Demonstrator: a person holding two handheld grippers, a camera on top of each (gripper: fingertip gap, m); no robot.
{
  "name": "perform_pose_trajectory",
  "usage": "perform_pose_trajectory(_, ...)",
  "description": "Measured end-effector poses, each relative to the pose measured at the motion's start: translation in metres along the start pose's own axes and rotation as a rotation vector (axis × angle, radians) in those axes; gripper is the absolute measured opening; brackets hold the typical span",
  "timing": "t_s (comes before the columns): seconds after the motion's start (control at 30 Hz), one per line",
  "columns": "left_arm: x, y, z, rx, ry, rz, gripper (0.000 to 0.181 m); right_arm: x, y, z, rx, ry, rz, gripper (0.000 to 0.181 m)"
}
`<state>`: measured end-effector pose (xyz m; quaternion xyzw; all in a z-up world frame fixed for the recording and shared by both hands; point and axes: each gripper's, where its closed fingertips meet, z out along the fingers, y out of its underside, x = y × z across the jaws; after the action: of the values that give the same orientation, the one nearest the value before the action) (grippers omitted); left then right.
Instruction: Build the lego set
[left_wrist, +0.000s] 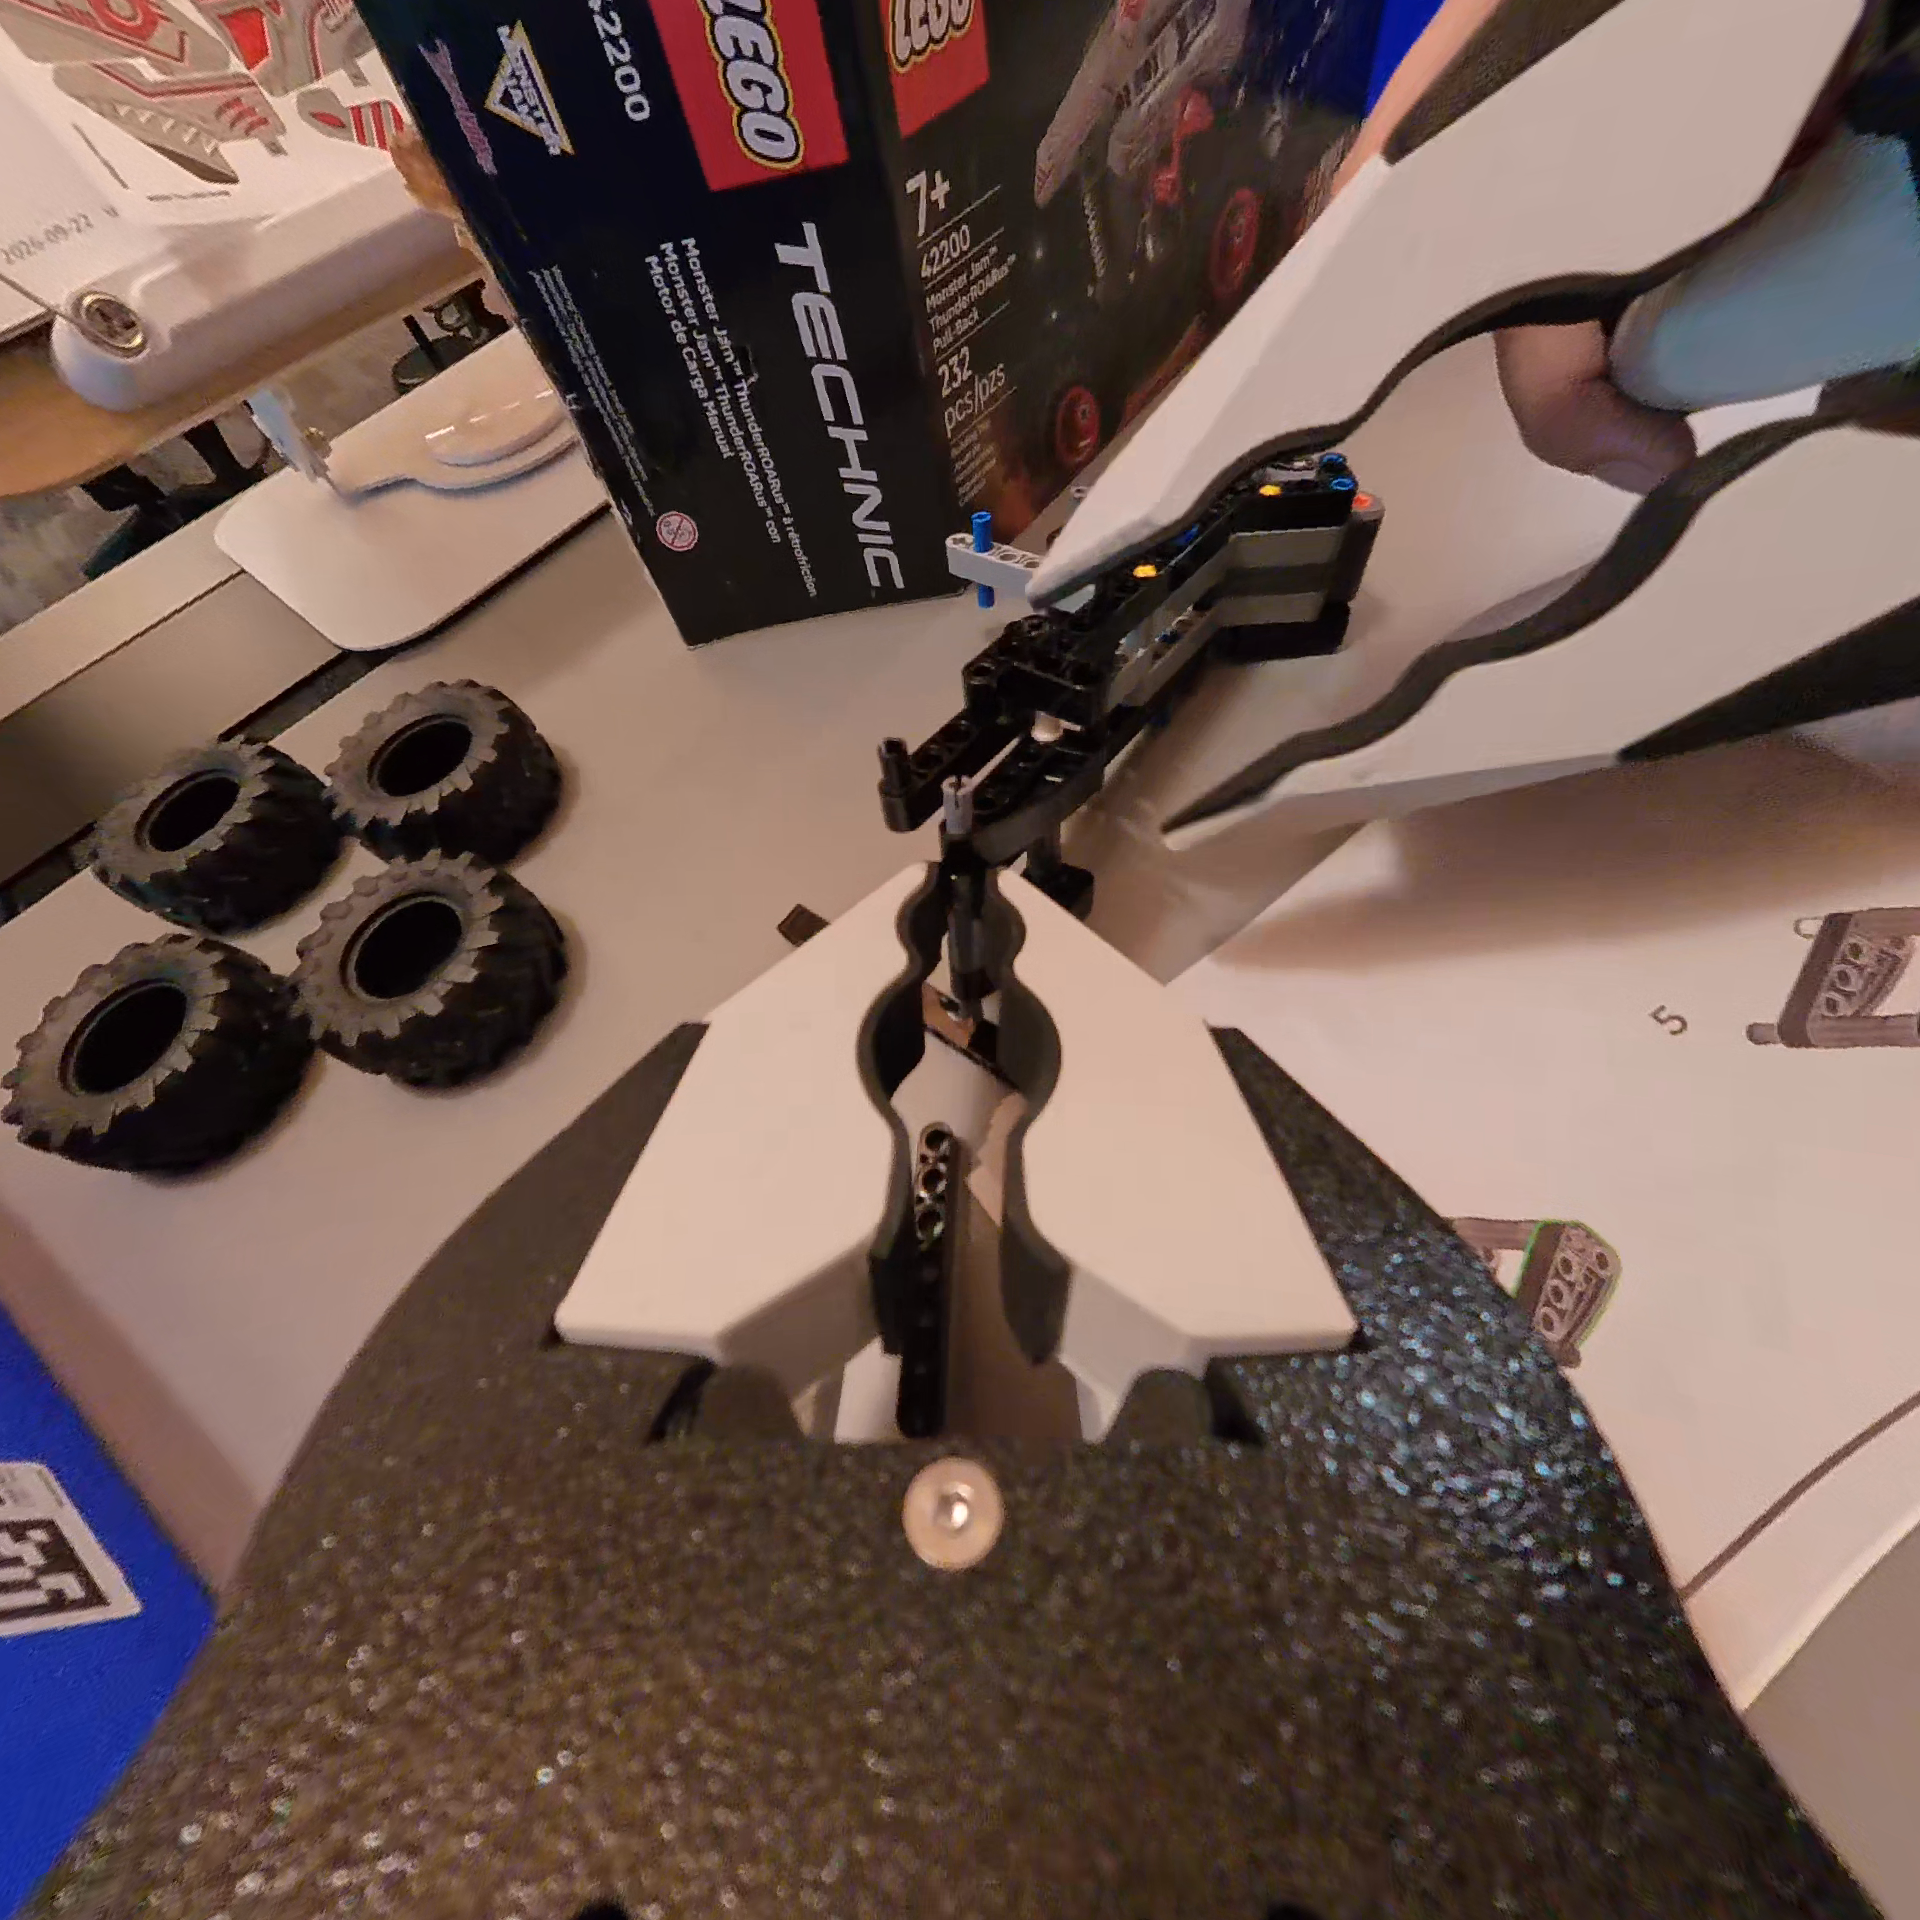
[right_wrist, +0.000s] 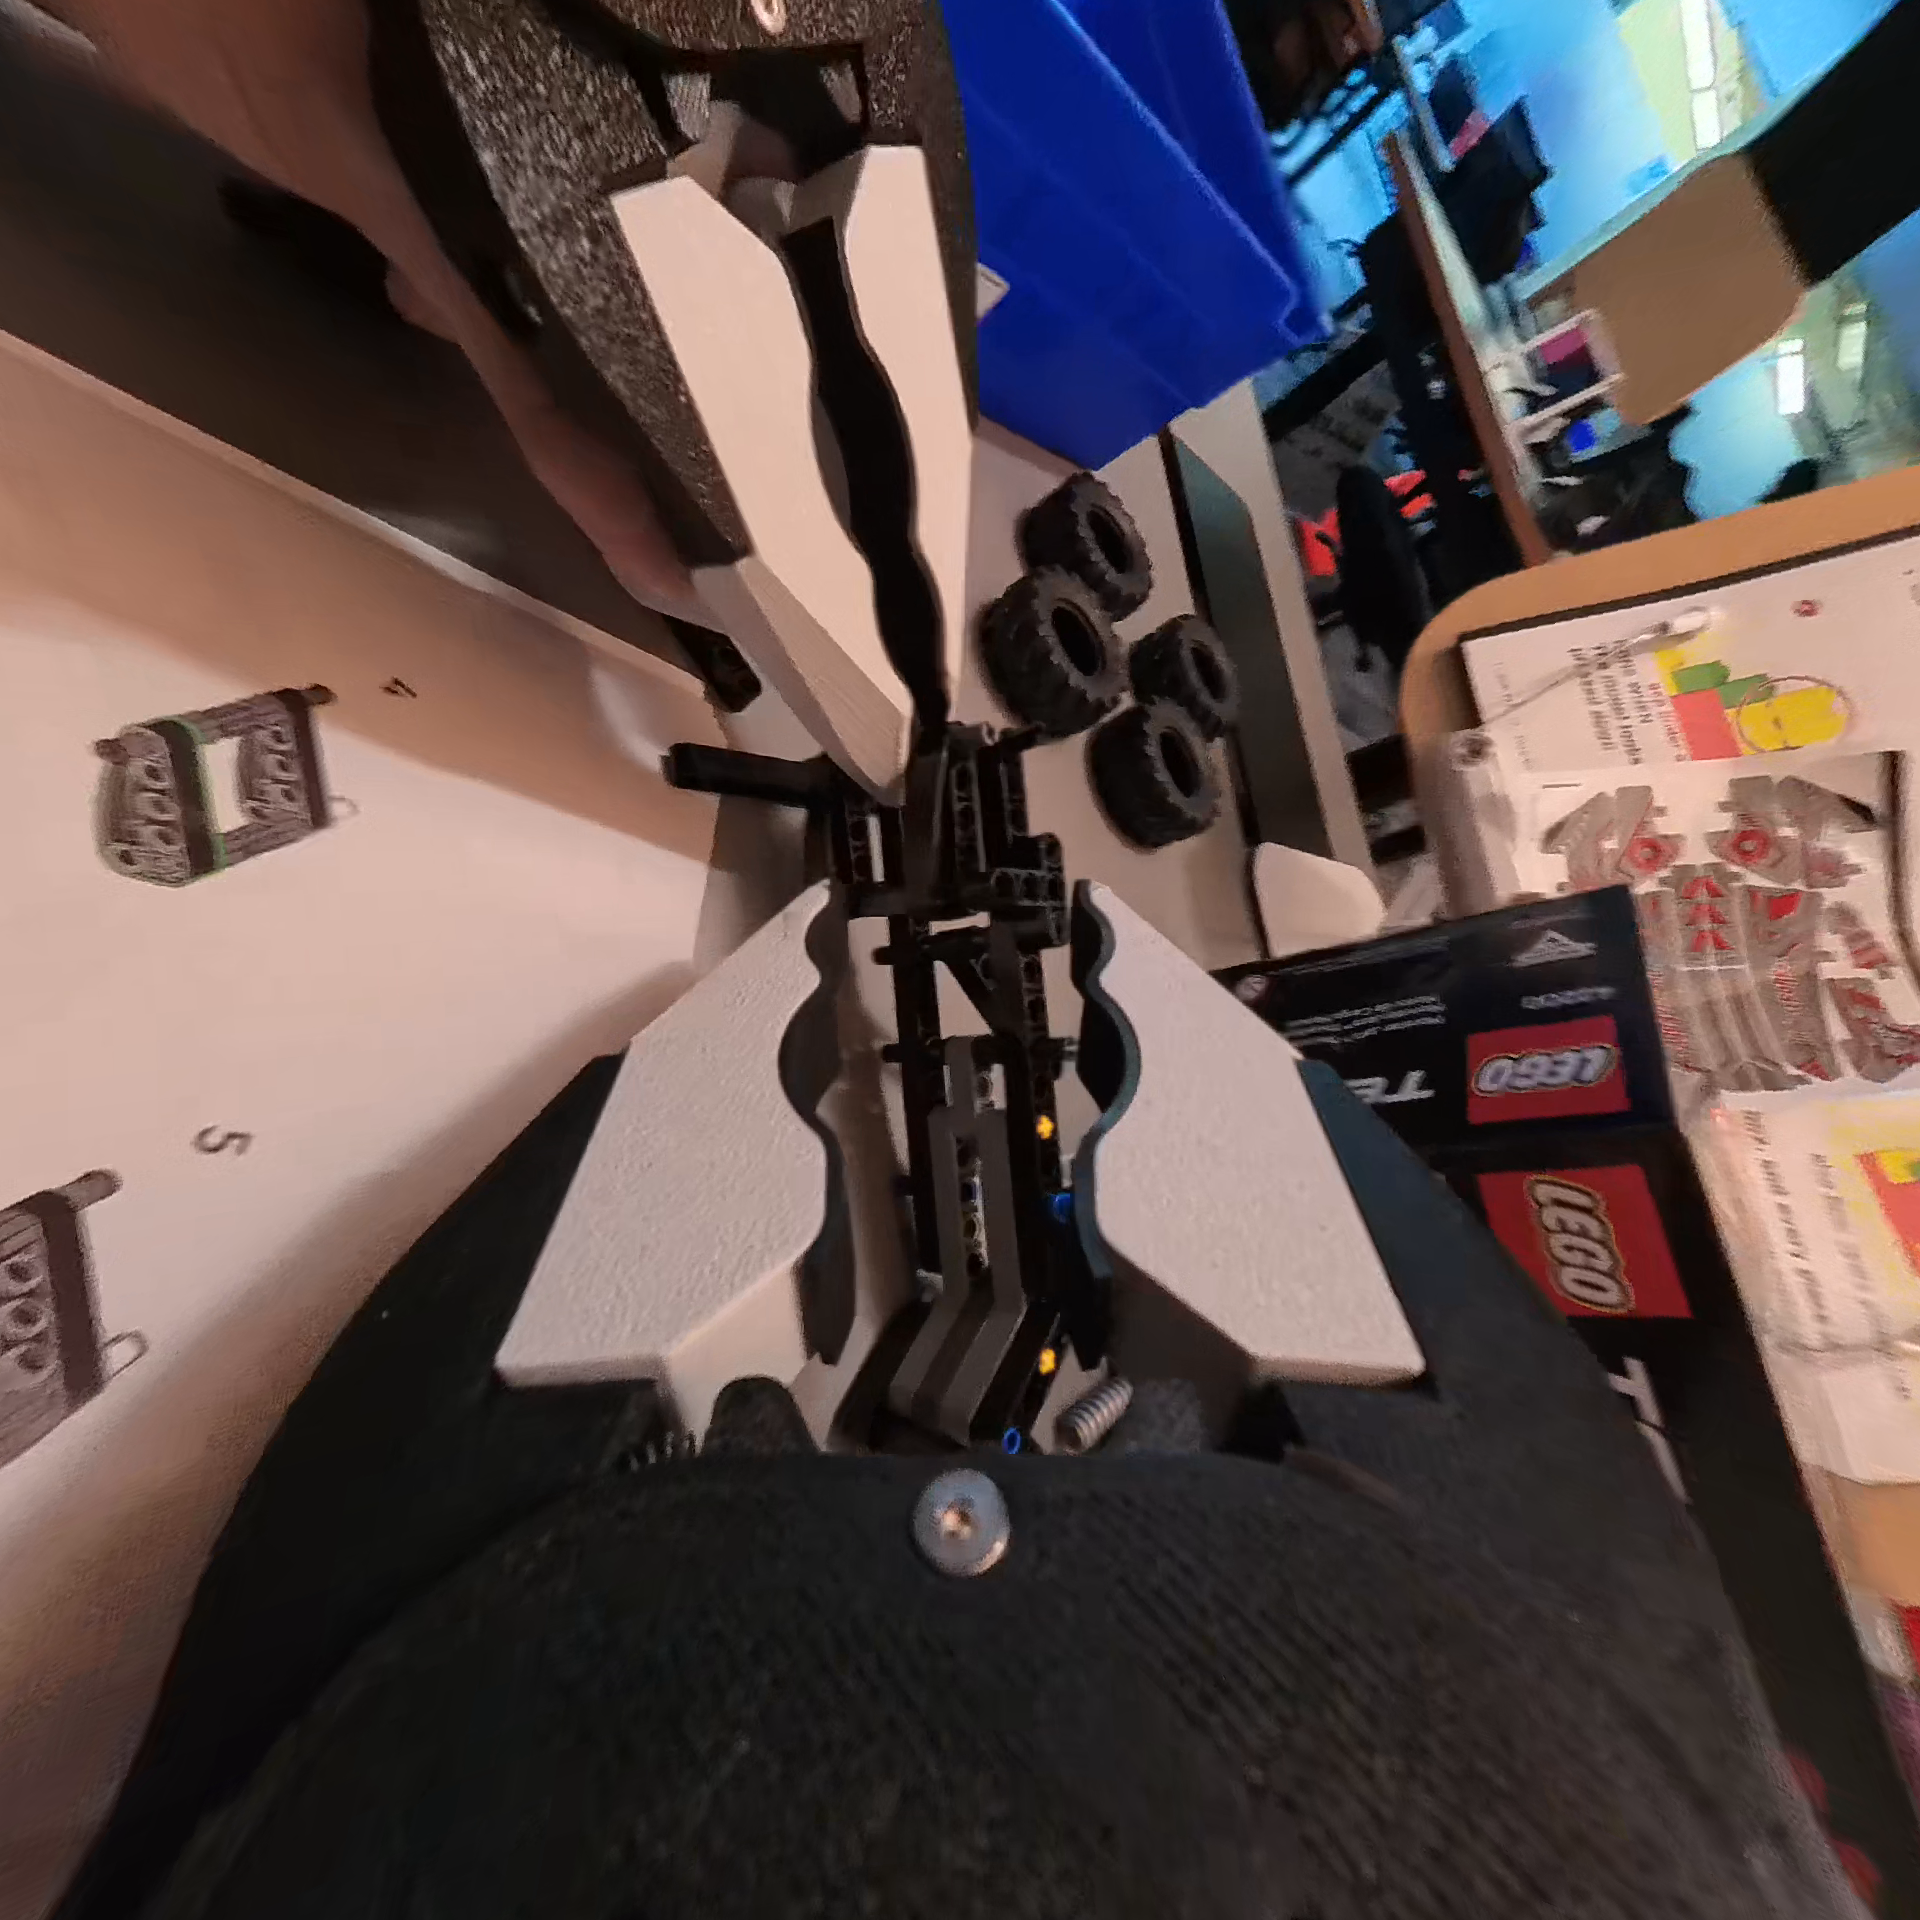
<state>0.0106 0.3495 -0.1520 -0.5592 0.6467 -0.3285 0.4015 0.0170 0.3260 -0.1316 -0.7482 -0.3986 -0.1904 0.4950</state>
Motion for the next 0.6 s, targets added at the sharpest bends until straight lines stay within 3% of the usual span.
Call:
perform_pose_trajectory(0.13, 0.000, -0.001, 0.000, 0.004, 0.011, -0.016, 0.004, 0.007, 0.002, 0.004, -0.006, 0.107, -0.020, 0.038)
perform_pose_trajectory(0.47, 0.003, -0.005, 0.000, 0.027, 0.076, -0.085, 0.004, 0.005, -0.002, 0.010, 0.010, 0.183, -0.072, 0.025)
perform_pose_trajectory(0.6, 0.004, -0.007, -0.001, 0.040, 0.076, -0.081, 0.004, 0.005, 0.000, 0.010, -0.009, 0.186, -0.135, 0.028)
